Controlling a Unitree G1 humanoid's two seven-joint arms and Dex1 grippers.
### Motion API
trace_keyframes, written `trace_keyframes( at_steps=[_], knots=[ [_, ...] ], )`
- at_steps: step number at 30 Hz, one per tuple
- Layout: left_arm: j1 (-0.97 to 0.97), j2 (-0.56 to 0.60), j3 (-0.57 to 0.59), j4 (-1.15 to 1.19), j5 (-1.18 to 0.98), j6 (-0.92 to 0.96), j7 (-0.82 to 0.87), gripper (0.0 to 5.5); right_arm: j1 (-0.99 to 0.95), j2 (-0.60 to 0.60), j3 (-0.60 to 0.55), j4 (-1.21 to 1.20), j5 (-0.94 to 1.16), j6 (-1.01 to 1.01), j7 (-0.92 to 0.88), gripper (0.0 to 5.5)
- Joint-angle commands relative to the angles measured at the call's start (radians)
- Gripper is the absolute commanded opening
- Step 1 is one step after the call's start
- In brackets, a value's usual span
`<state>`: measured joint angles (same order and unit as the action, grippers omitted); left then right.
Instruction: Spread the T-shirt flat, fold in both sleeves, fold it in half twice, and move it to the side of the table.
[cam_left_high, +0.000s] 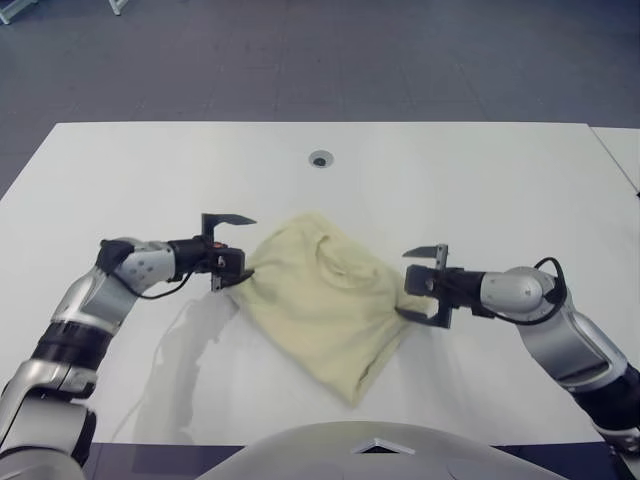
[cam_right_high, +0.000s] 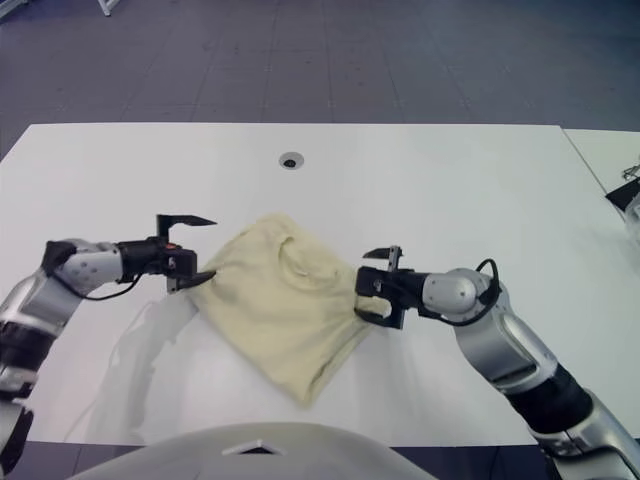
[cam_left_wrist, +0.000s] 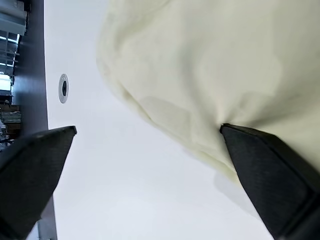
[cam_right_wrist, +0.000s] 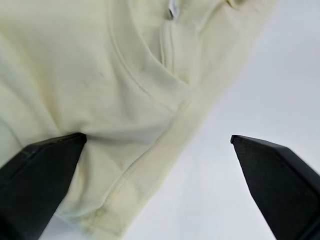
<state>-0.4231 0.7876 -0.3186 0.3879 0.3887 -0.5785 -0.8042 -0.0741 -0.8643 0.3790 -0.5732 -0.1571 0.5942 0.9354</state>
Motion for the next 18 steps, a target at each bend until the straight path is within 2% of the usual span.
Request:
trace_keyframes(
  at_steps=[1,5,8,10,13,18],
  knots=[
    [-0.287,-0.164,-0.173,0.367,0.194,-0.142,0.076,5.36,0.015,0.02,-0.004,-0.097,0.049,0.1,0.013,5.4],
    [-0.513,-0.315,-0.303,0.64,0.349,-0.22,0.24,5.36,-0.055,0.134,-0.052,-0.17,0.149,0.268,-0.017,5.4],
    [-0.6,-0.409,-0.371,0.775,0.425,-0.226,0.367,5.36,-0.16,0.155,-0.157,-0.247,0.239,0.415,-0.012,5.4],
    [-0.636,-0.442,-0.393,0.842,0.451,-0.202,0.433,5.36,-0.228,0.126,-0.201,-0.261,0.273,0.46,-0.008,5.4],
    [-0.669,-0.449,-0.412,0.9,0.473,-0.169,0.508,5.36,-0.213,0.045,-0.219,-0.272,0.265,0.425,-0.015,5.4],
    [-0.704,-0.42,-0.389,0.939,0.448,-0.116,0.561,5.36,0.068,-0.035,-0.269,-0.301,0.227,0.187,-0.05,5.4]
  ],
)
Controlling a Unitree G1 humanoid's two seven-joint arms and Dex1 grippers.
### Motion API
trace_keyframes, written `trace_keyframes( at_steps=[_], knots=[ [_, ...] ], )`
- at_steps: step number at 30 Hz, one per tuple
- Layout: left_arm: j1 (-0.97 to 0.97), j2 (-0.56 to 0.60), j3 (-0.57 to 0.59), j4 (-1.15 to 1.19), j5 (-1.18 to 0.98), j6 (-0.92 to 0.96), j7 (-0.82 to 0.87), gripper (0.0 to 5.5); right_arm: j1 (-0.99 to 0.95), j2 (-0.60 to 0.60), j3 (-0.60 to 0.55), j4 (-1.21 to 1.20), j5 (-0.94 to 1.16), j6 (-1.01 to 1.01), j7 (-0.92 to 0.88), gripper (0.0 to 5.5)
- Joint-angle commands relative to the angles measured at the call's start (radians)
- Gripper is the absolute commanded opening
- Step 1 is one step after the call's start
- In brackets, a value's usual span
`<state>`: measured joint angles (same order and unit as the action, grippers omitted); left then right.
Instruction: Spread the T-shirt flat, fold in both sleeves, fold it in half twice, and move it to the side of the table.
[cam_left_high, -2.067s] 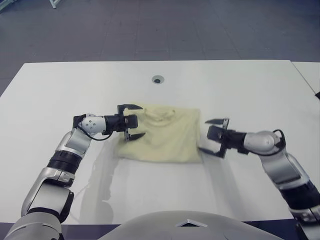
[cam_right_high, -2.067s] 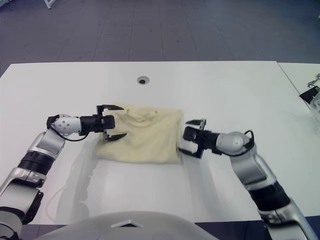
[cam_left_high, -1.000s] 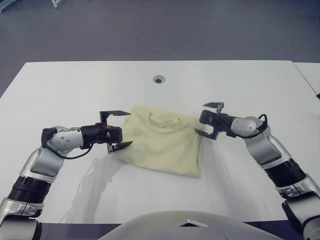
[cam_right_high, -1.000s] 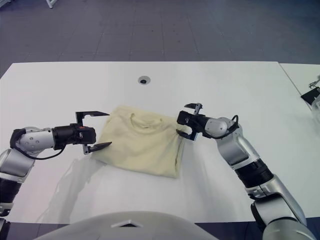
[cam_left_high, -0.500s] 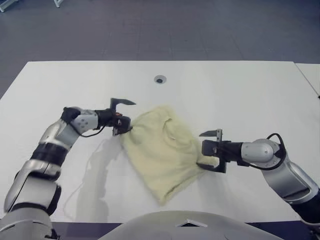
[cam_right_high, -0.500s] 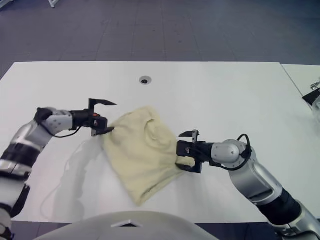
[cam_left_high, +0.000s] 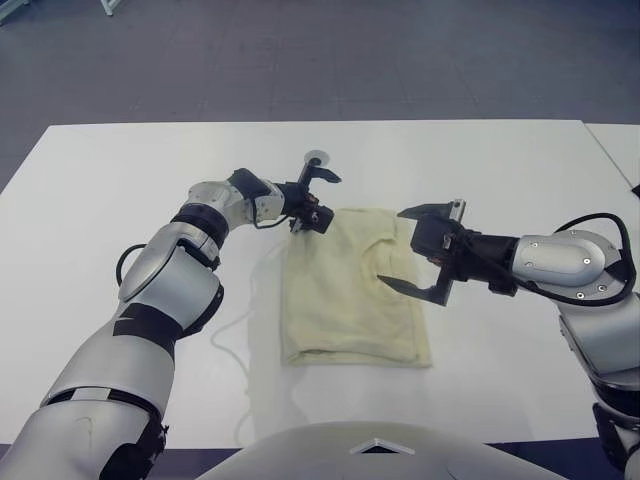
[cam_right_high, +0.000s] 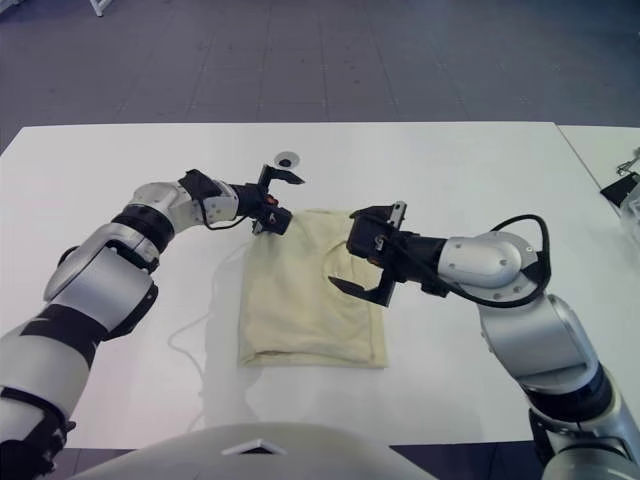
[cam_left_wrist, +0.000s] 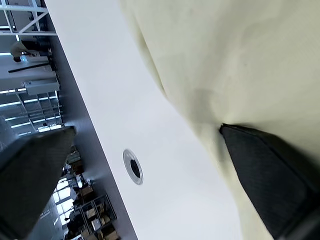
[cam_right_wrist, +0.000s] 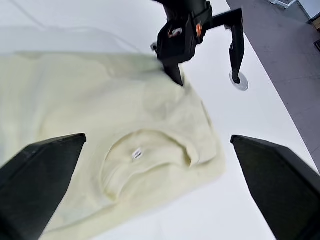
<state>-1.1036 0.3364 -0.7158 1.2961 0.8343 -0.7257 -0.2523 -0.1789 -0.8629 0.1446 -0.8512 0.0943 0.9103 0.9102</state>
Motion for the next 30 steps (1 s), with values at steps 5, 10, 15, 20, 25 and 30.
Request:
trace_keyframes(
  at_steps=[5,10,15,20,25,30],
  knots=[
    [-0.062,0.061,0.083,-0.001,-0.074,-0.071,0.051,5.36,0.412,-0.014,-0.052,0.022,-0.061,-0.302,-0.101,5.4],
    [-0.124,0.104,0.143,-0.054,-0.119,-0.179,0.11,5.36,0.57,-0.094,-0.049,0.141,-0.211,-0.596,-0.14,5.4],
    [-0.02,0.224,0.243,-0.171,-0.279,-0.298,-0.009,5.36,0.589,-0.105,-0.024,0.275,-0.331,-0.806,-0.196,5.4],
    [0.372,0.402,0.316,-0.609,-0.553,-0.248,-0.2,5.36,0.553,-0.07,0.059,0.432,-0.539,-1.049,-0.351,5.4],
    [0.784,0.582,0.337,-1.007,-0.719,-0.129,-0.325,5.36,0.531,-0.049,0.167,0.561,-0.67,-1.253,-0.453,5.4],
    [0.977,0.687,0.366,-1.148,-0.744,-0.117,-0.399,5.4,0.469,-0.017,0.232,0.667,-0.727,-1.364,-0.5,5.24]
  ],
)
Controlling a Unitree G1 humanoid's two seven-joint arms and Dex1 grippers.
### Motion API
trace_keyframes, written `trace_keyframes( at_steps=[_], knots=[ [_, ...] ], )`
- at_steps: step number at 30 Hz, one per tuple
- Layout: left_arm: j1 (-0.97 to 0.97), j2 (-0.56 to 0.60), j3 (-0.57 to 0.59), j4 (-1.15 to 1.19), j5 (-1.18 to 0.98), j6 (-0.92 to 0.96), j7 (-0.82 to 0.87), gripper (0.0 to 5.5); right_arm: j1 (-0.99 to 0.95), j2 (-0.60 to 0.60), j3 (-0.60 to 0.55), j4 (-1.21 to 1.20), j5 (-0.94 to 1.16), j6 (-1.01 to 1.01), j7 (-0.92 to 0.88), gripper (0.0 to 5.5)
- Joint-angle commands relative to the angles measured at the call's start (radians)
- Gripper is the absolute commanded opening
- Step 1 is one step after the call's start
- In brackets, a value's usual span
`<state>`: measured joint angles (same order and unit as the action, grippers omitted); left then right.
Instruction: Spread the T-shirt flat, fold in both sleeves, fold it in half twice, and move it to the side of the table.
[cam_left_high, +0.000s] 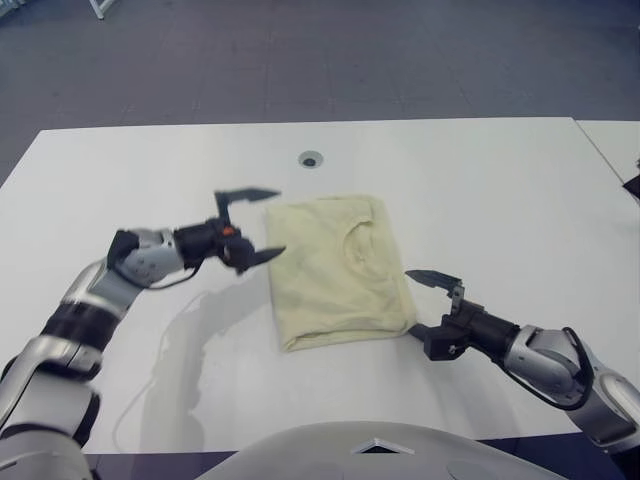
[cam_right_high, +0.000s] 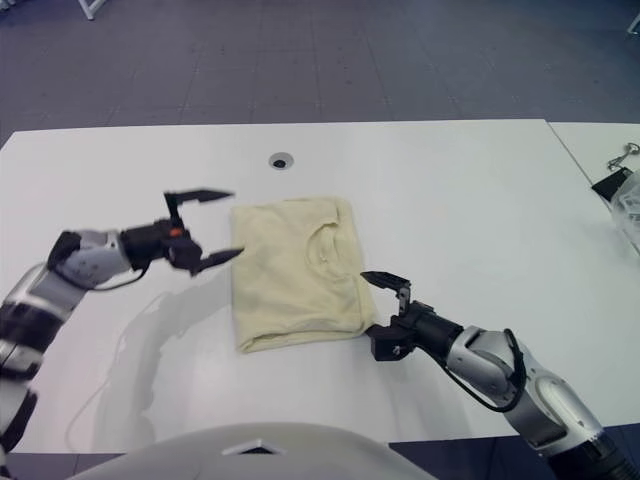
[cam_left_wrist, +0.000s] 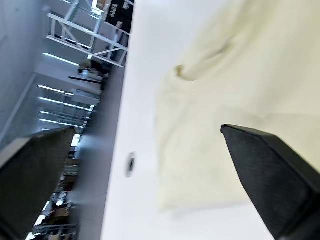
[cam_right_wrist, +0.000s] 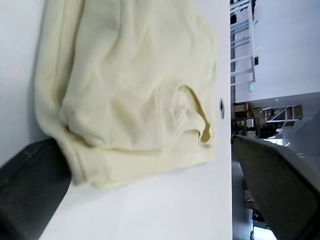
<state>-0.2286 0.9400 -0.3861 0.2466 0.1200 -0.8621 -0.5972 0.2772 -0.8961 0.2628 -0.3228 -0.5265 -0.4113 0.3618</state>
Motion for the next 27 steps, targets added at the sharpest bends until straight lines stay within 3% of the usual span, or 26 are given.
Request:
trace_keyframes(
  at_steps=[1,13,27],
  knots=[
    [0.124,0.097,0.041,-0.114,-0.031,0.016,-0.07,5.4,0.003,0.021,0.123,0.15,-0.105,-0.06,0.048,5.15],
    [0.198,0.138,0.048,-0.105,0.066,-0.099,-0.183,5.4,0.02,0.025,0.149,0.19,-0.017,-0.08,0.089,2.95],
    [0.172,0.033,-0.036,-0.132,0.158,-0.055,-0.233,3.01,-0.03,0.036,0.125,0.099,0.181,0.079,0.282,0.45]
  ],
)
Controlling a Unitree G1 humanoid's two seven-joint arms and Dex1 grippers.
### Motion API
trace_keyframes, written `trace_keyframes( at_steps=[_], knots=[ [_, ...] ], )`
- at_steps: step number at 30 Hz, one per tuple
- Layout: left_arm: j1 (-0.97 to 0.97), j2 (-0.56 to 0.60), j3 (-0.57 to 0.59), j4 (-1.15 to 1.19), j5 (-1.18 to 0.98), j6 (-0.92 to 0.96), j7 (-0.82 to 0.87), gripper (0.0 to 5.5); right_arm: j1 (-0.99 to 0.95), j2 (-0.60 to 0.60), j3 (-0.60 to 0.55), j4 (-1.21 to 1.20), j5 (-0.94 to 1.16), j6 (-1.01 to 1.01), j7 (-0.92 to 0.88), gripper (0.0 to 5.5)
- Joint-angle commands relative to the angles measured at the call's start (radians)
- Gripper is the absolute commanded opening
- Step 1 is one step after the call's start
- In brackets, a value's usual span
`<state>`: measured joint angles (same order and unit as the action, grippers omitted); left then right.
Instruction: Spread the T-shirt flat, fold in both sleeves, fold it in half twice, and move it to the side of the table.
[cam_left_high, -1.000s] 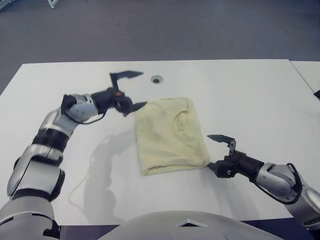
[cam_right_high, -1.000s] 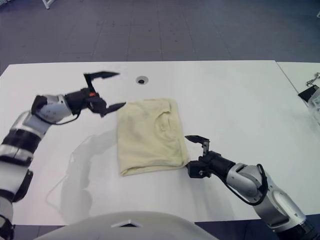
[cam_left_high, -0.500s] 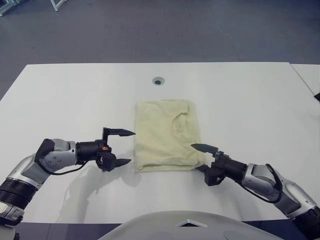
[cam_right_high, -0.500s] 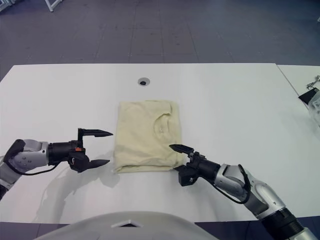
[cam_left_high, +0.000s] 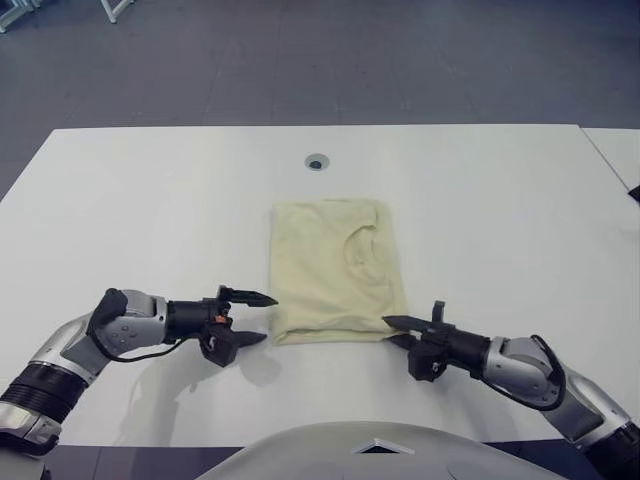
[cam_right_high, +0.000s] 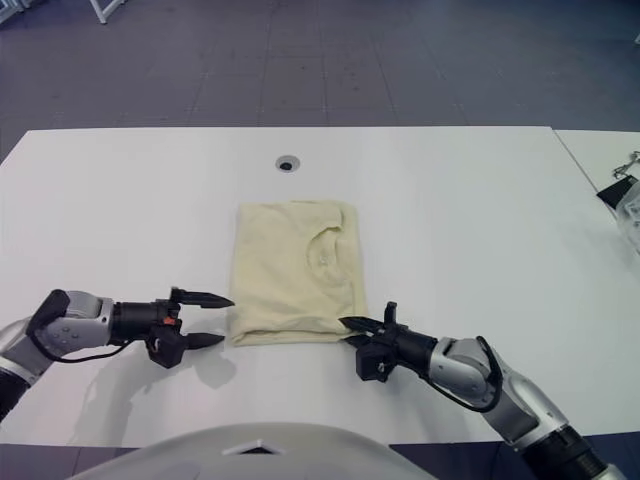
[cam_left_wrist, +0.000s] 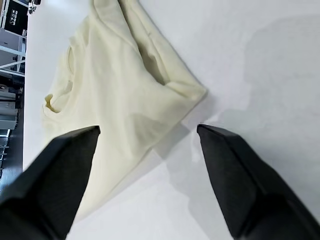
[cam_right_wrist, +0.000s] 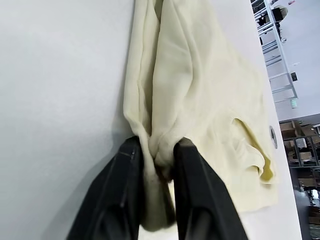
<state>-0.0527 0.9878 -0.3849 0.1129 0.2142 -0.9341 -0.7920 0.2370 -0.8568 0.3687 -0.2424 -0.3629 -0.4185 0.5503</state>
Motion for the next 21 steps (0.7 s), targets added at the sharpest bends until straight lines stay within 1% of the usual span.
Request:
trace_keyframes(
  at_steps=[1,2,3,5,6,11,12,13,14,17,21],
  knots=[
    [-0.01,-0.02,-0.044,0.003,0.073,0.018,-0.042,2.78,0.007,0.002,0.013,0.012,0.033,0.103,0.103,0.23],
    [-0.014,-0.027,-0.048,0.003,0.084,0.025,-0.042,2.68,0.001,0.008,0.007,0.005,0.054,0.121,0.111,0.14],
    [-0.02,-0.031,-0.052,0.003,0.097,0.029,-0.044,2.45,-0.001,0.014,0.001,-0.008,0.073,0.139,0.118,0.05],
    [-0.034,-0.035,-0.059,0.008,0.114,0.034,-0.047,2.19,0.0,0.022,-0.012,-0.031,0.105,0.168,0.131,0.05],
    [-0.04,-0.034,-0.064,0.013,0.12,0.034,-0.055,1.92,0.003,0.026,-0.019,-0.043,0.12,0.184,0.135,0.05],
    [-0.06,-0.028,-0.082,0.025,0.097,0.056,-0.084,1.06,0.011,0.026,-0.053,-0.083,0.162,0.226,0.153,0.05],
    [-0.065,-0.024,-0.083,0.022,0.066,0.069,-0.098,0.96,0.014,0.02,-0.06,-0.092,0.168,0.229,0.159,0.05],
    [-0.069,-0.019,-0.083,0.017,0.032,0.078,-0.114,0.7,0.018,0.014,-0.068,-0.103,0.174,0.233,0.168,0.05],
    [-0.073,-0.013,-0.083,0.009,-0.016,0.091,-0.134,0.56,0.024,0.006,-0.074,-0.119,0.181,0.243,0.183,0.05],
    [-0.063,0.002,-0.076,-0.063,-0.203,0.17,-0.208,0.1,0.041,-0.033,-0.087,-0.177,0.247,0.312,0.272,0.05],
    [-0.051,0.048,-0.058,-0.161,-0.374,0.222,-0.313,0.03,0.05,-0.082,-0.125,-0.291,0.404,0.496,0.389,0.05]
  ],
)
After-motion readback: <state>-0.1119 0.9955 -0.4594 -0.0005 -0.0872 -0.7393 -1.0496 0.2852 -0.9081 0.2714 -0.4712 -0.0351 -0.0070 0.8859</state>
